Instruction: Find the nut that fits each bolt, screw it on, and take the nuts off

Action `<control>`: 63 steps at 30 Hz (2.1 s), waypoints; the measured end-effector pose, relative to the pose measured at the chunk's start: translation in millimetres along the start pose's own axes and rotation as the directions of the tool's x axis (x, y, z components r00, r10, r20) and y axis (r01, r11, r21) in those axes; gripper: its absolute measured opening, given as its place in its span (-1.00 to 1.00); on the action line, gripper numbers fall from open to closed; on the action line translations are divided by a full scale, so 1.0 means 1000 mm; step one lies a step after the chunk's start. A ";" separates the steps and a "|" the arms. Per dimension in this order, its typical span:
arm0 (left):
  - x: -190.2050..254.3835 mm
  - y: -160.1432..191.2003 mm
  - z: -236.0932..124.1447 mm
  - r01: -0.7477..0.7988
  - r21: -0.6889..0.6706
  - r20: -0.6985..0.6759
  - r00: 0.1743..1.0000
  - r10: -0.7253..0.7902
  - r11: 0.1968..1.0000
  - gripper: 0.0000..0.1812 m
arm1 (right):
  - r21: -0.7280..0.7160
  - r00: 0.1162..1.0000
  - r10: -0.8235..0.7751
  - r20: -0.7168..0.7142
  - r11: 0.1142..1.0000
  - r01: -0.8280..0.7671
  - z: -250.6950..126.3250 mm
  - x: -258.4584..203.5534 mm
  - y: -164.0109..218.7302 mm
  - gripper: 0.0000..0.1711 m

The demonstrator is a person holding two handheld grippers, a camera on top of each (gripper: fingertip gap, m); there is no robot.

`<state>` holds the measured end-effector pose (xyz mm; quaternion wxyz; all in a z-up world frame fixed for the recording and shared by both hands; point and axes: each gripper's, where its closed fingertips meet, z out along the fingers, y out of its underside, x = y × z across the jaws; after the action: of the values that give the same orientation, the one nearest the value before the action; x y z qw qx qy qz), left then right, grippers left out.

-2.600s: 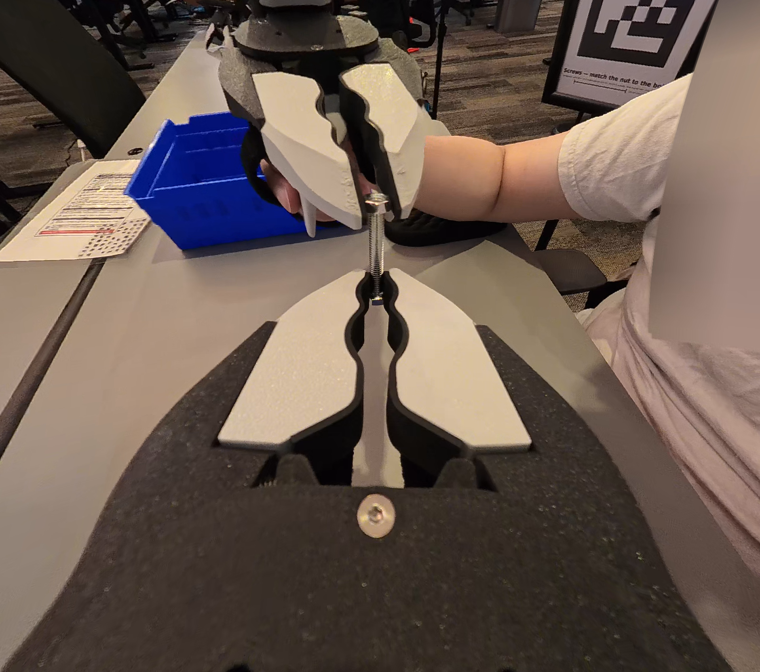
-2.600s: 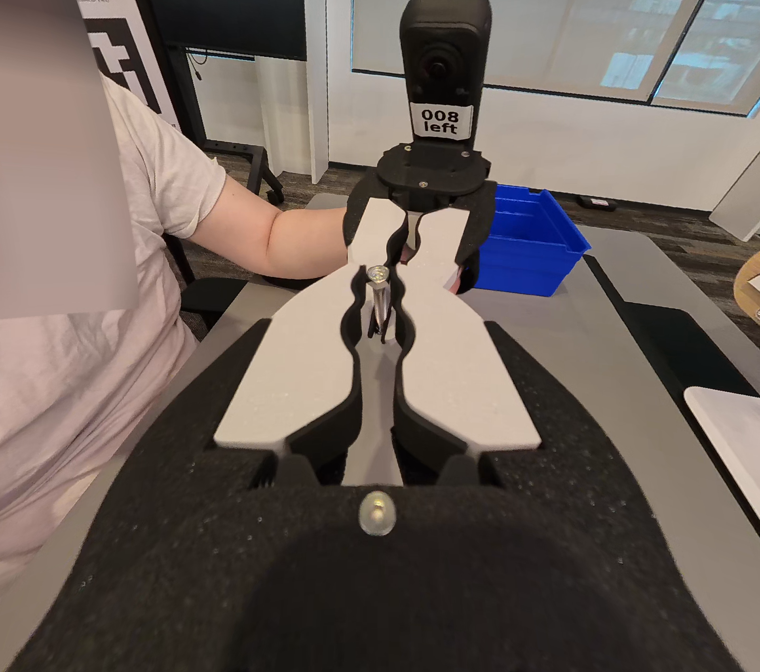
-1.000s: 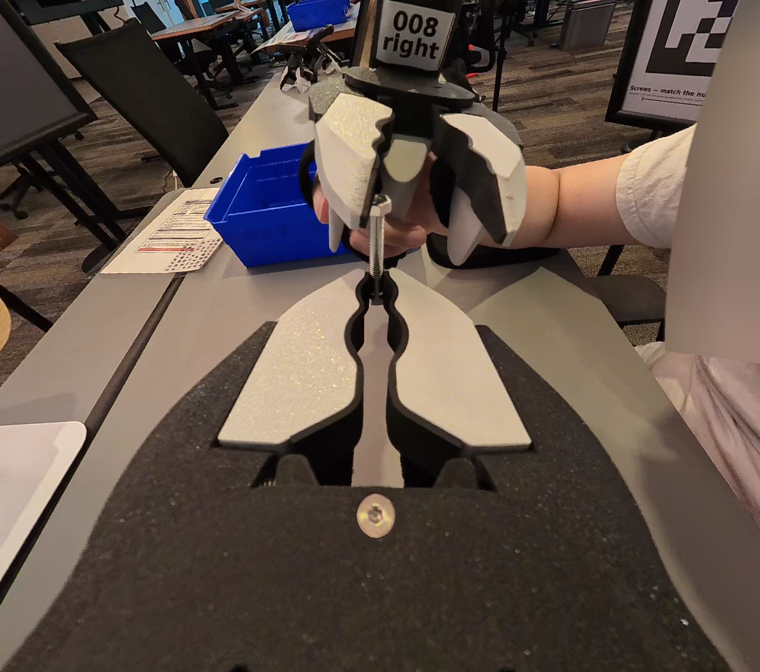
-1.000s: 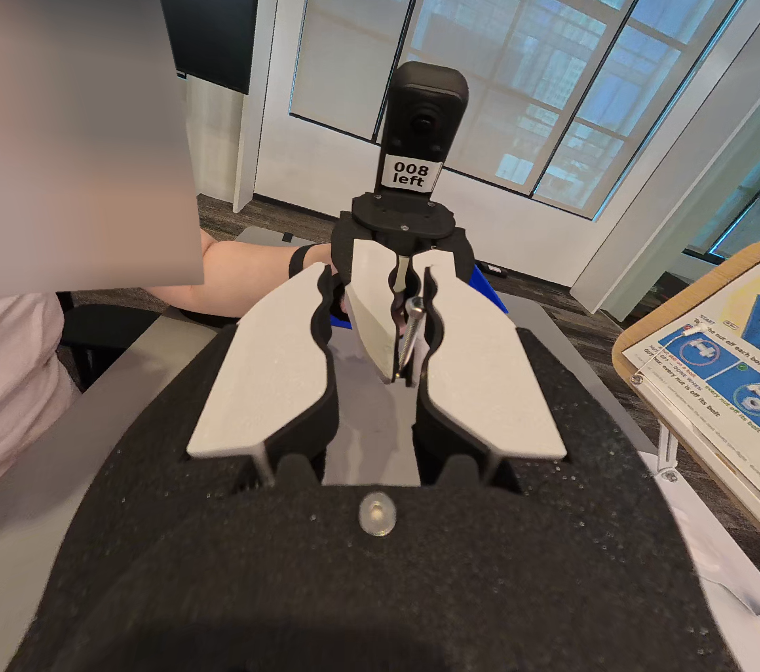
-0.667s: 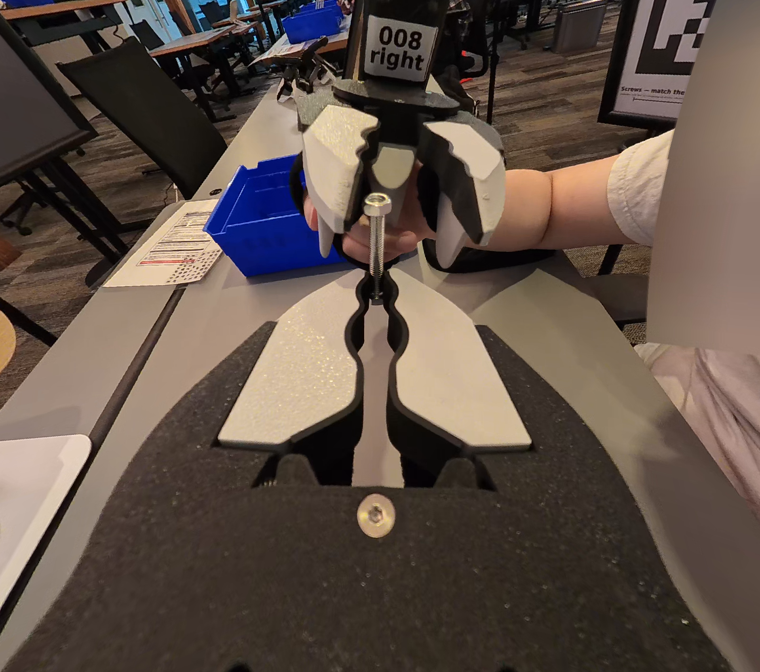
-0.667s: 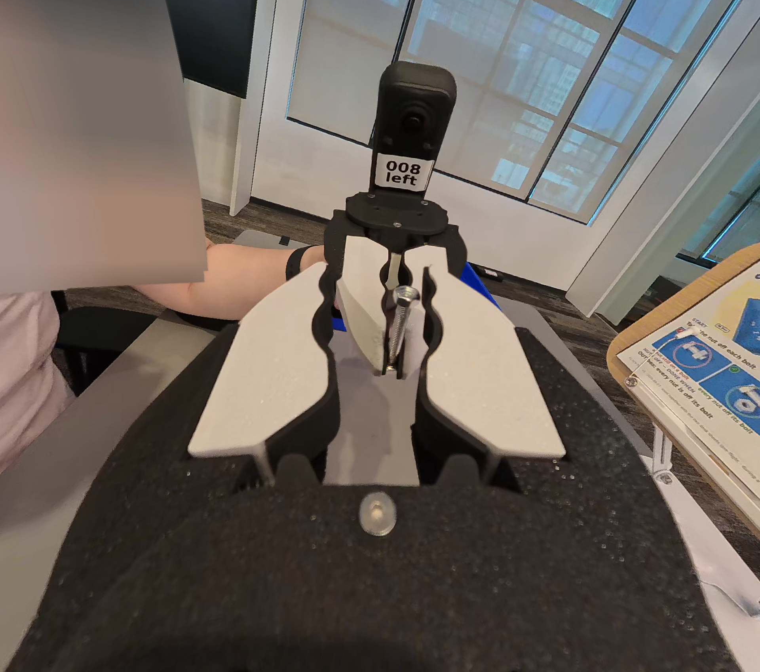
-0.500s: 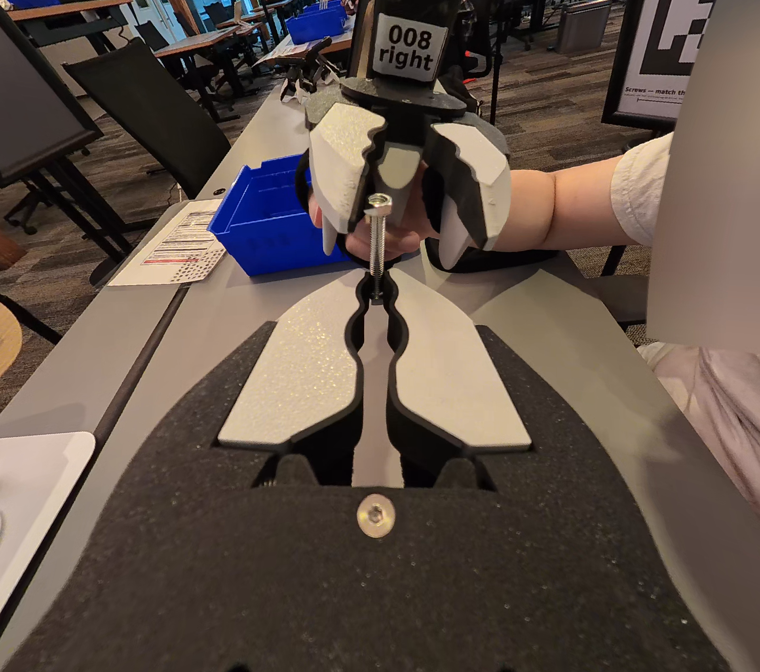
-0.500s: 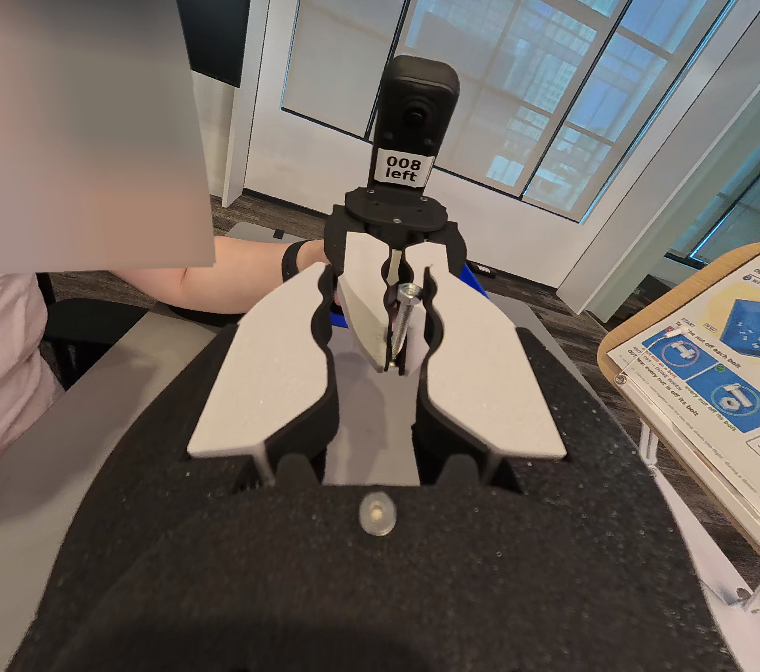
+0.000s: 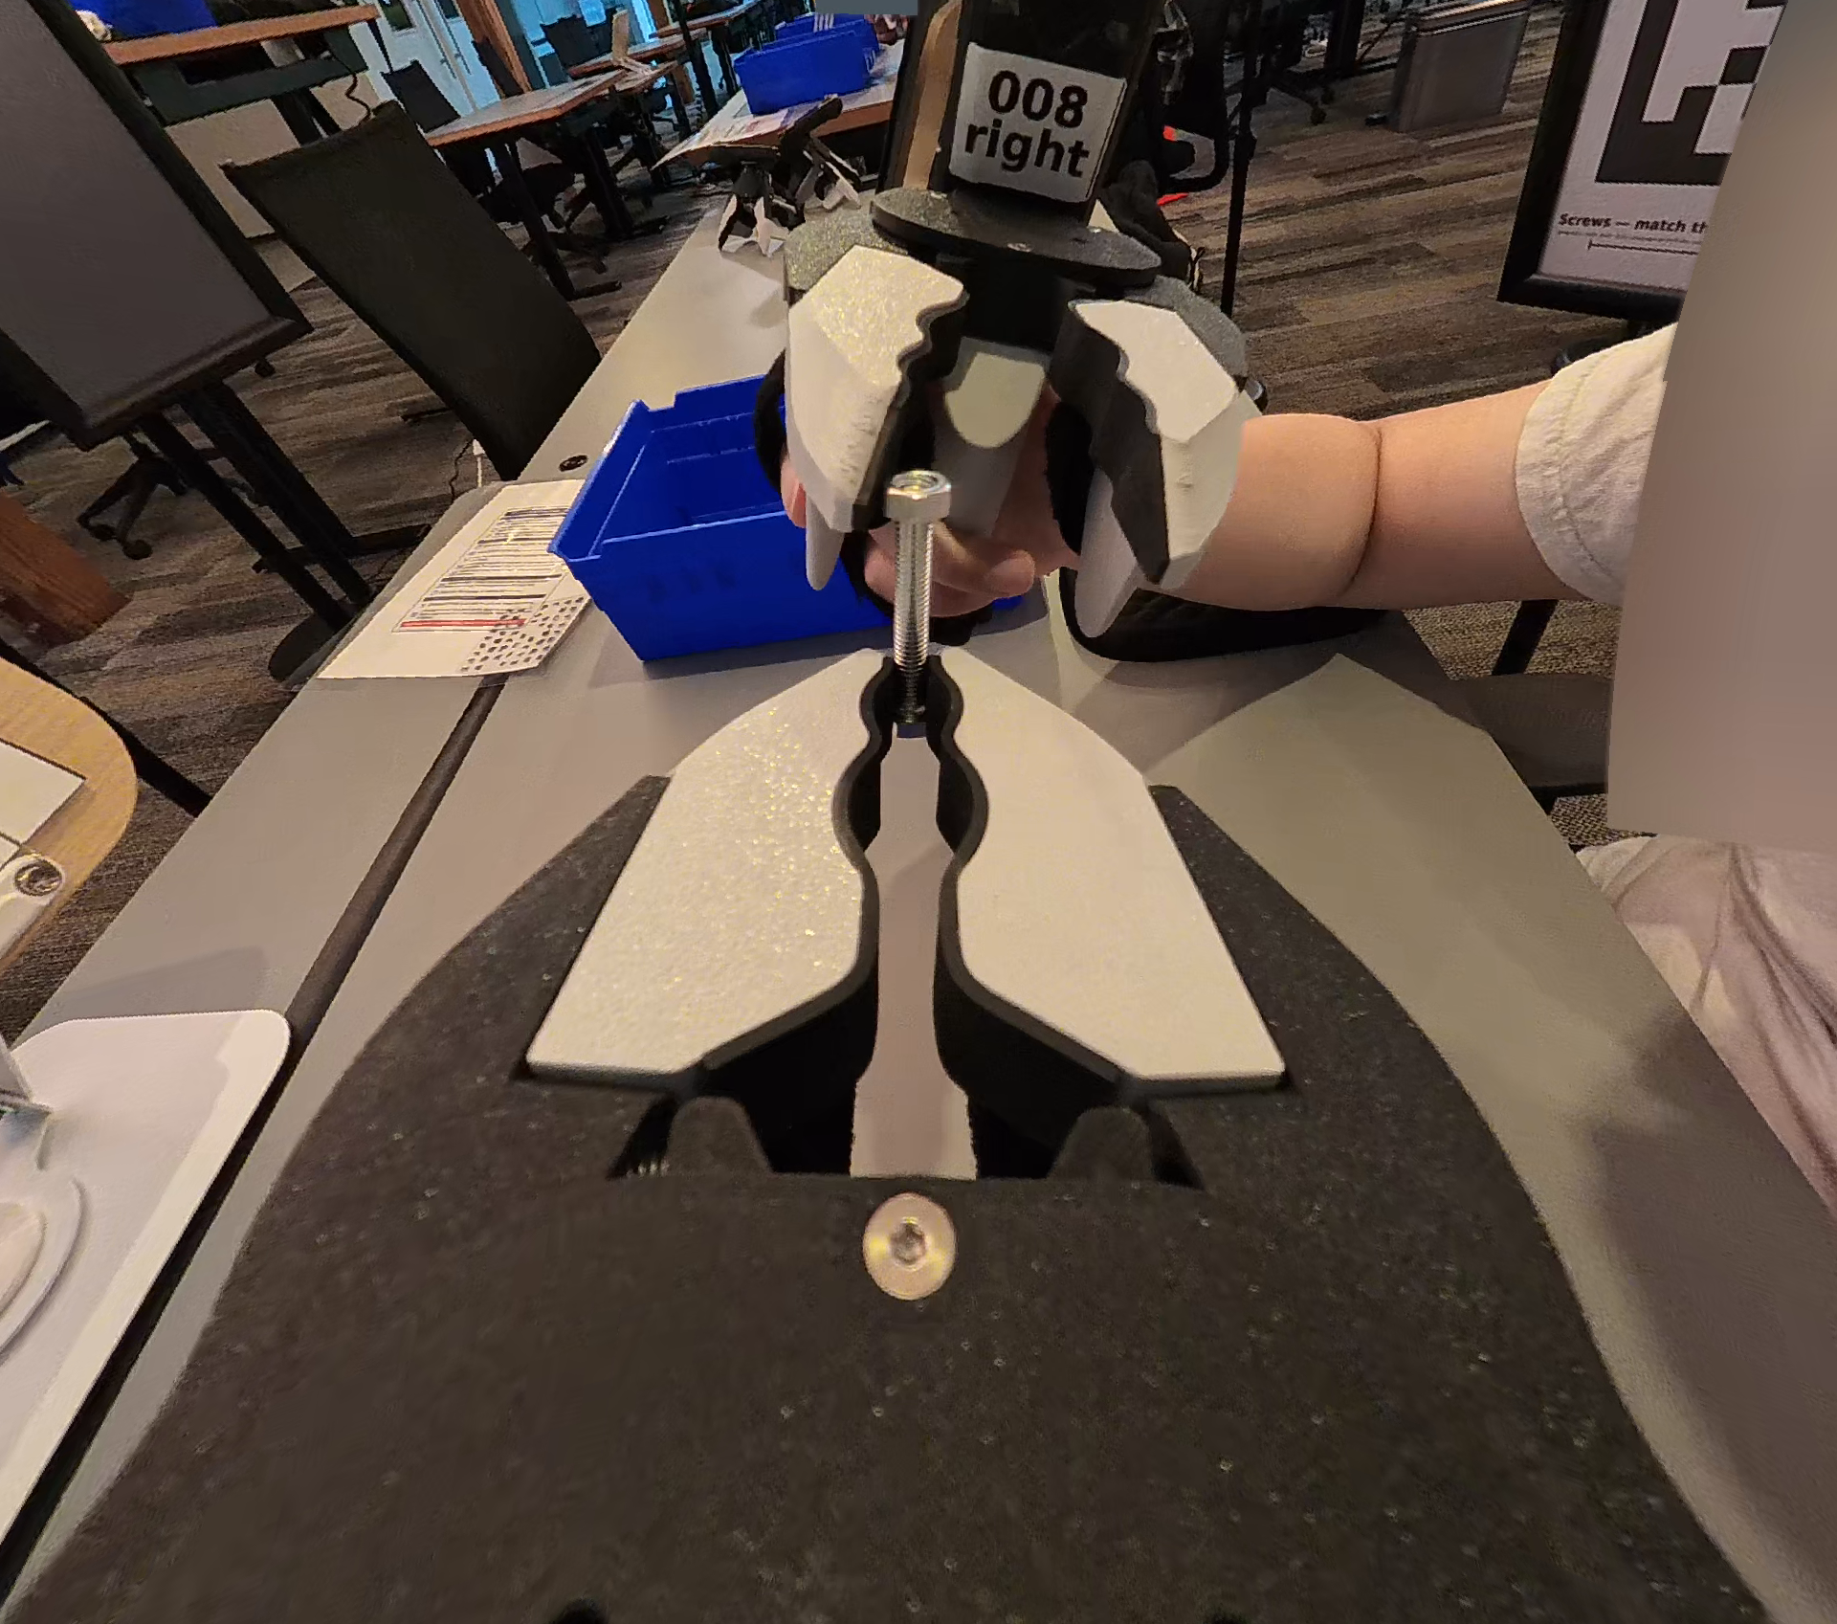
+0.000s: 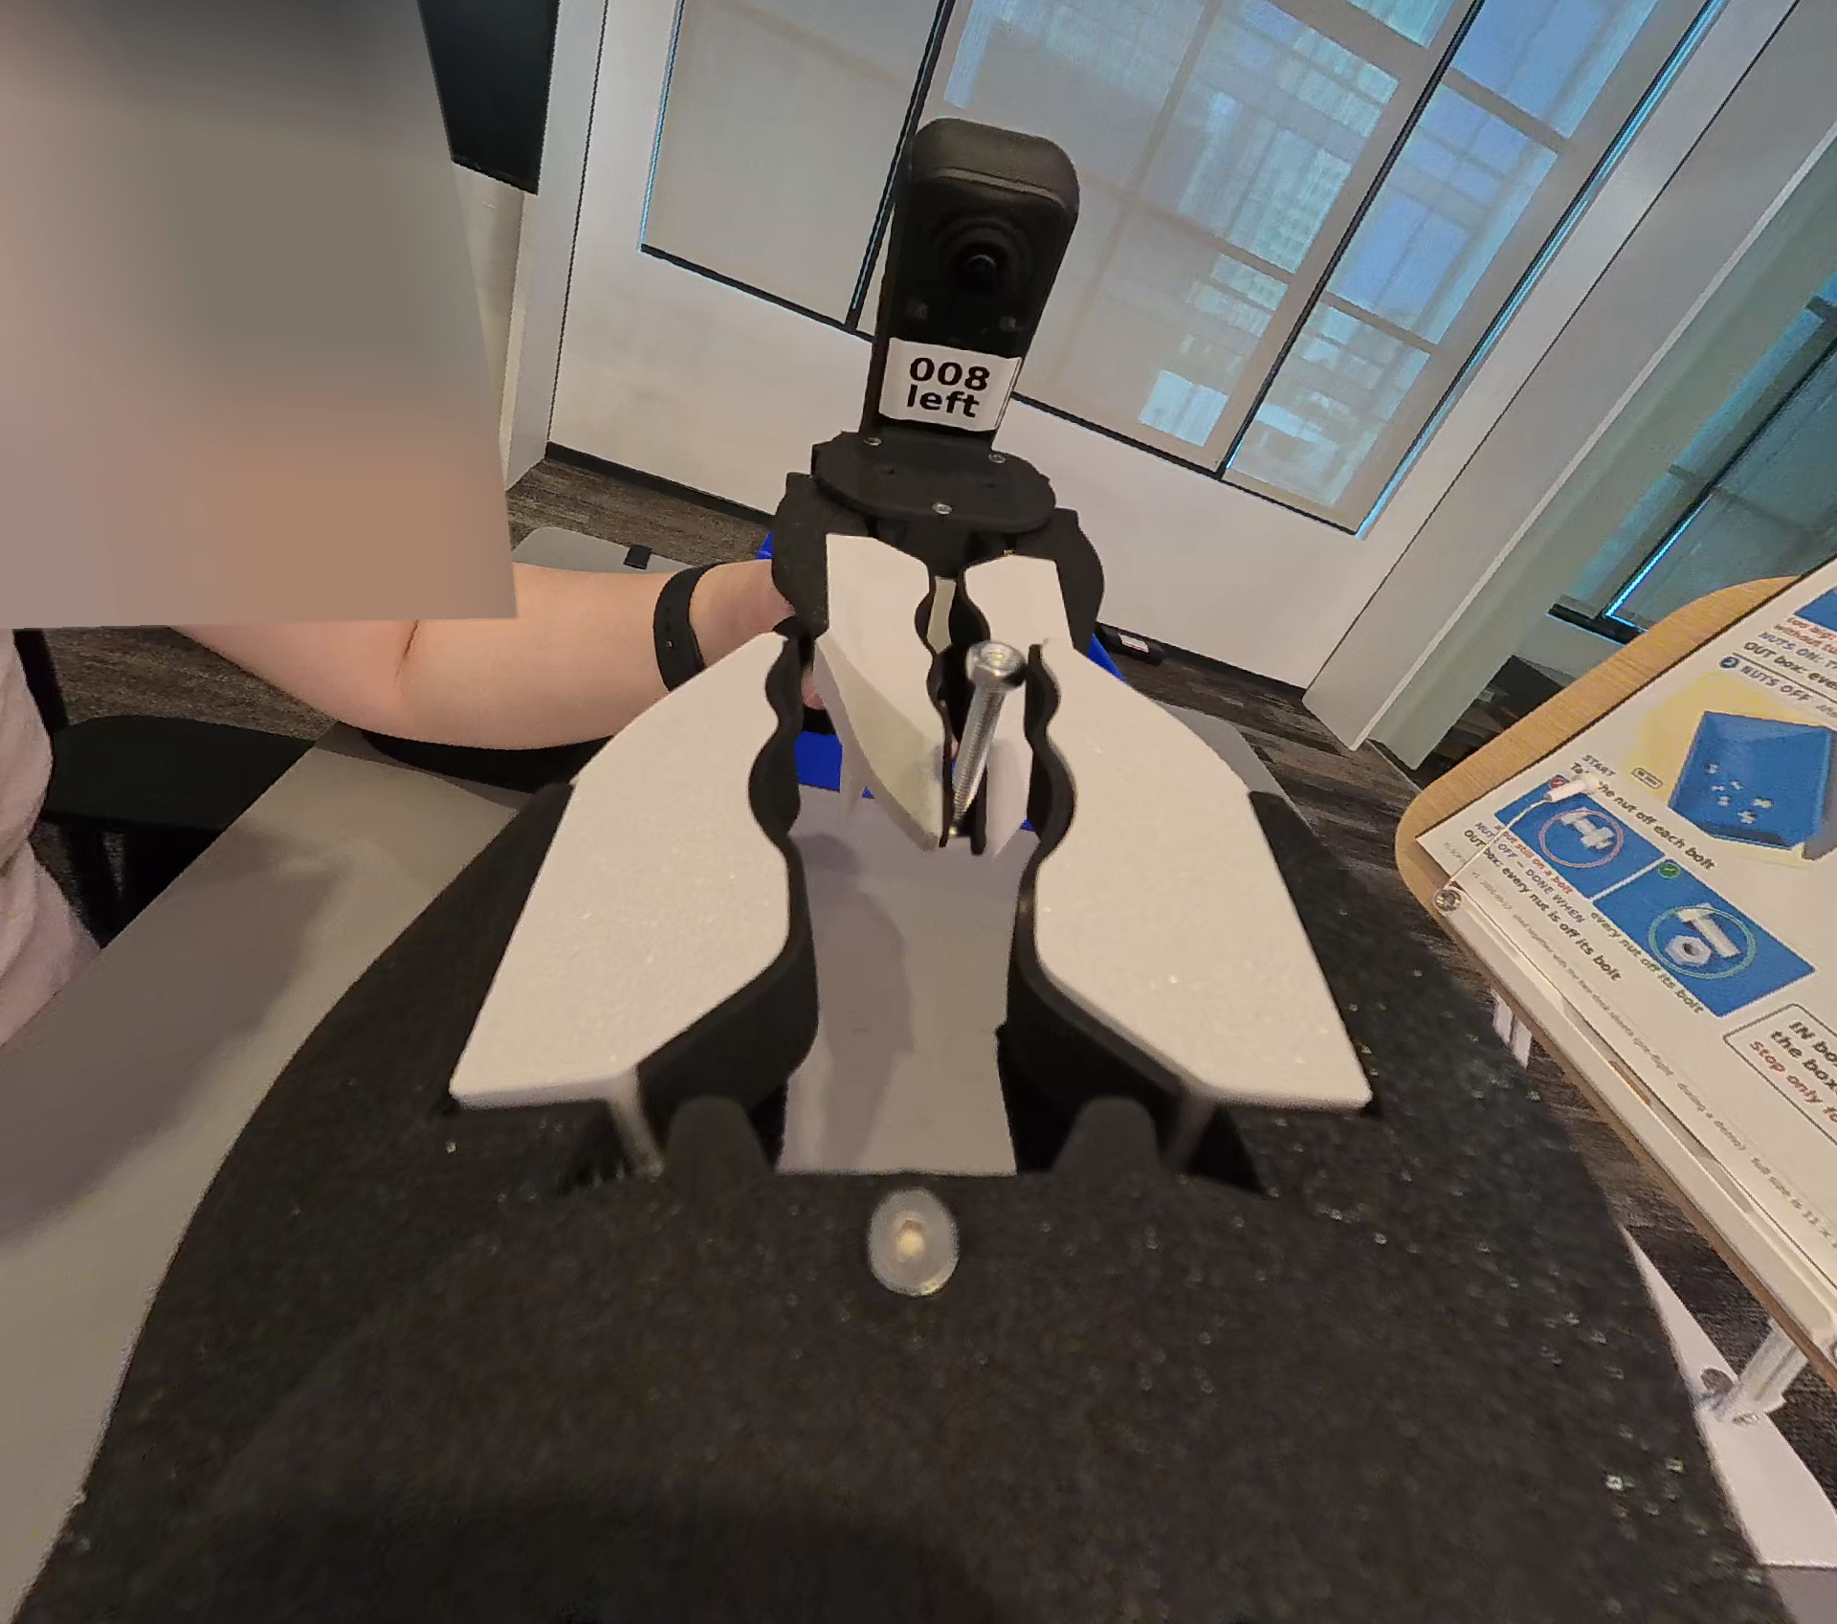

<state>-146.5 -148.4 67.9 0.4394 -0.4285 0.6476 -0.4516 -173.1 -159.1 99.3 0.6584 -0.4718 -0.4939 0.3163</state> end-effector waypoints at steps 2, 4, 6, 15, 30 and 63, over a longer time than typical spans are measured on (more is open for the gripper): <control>-0.001 -0.001 -0.002 0.003 0.003 0.004 1.000 -0.003 1.000 -0.95 | 0.000 1.000 -0.001 -0.004 1.000 0.001 -0.001 0.001 0.000 -0.50; -0.003 -0.001 -0.003 0.002 0.004 0.010 1.000 -0.002 1.000 -0.95 | -0.003 1.000 -0.005 -0.010 1.000 0.005 -0.001 0.002 0.000 -0.50; -0.004 -0.001 -0.004 0.003 0.002 0.015 1.000 -0.003 1.000 -0.95 | -0.008 1.000 -0.010 -0.014 1.000 0.010 -0.002 0.003 0.000 -0.50; -0.003 -0.002 -0.004 0.018 0.016 0.002 1.000 -0.018 1.000 -0.95 | 0.012 0.999 0.010 -0.035 1.000 -0.010 -0.004 0.008 -0.002 -0.53; -0.009 -0.004 -0.007 0.025 0.020 0.035 0.999 -0.026 0.999 -0.95 | -0.001 0.999 -0.038 -0.021 0.999 0.038 -0.006 0.003 -0.005 -0.57; -0.014 -0.006 -0.011 0.045 0.061 0.043 0.998 -0.048 0.997 -0.95 | -0.039 0.996 -0.076 -0.050 0.996 0.074 -0.003 0.003 -0.004 -0.51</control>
<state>-152.4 -134.5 78.9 0.4558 -0.4400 0.6135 -0.4714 -169.9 -159.1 103.7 0.6732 -0.4731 -0.5001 0.2699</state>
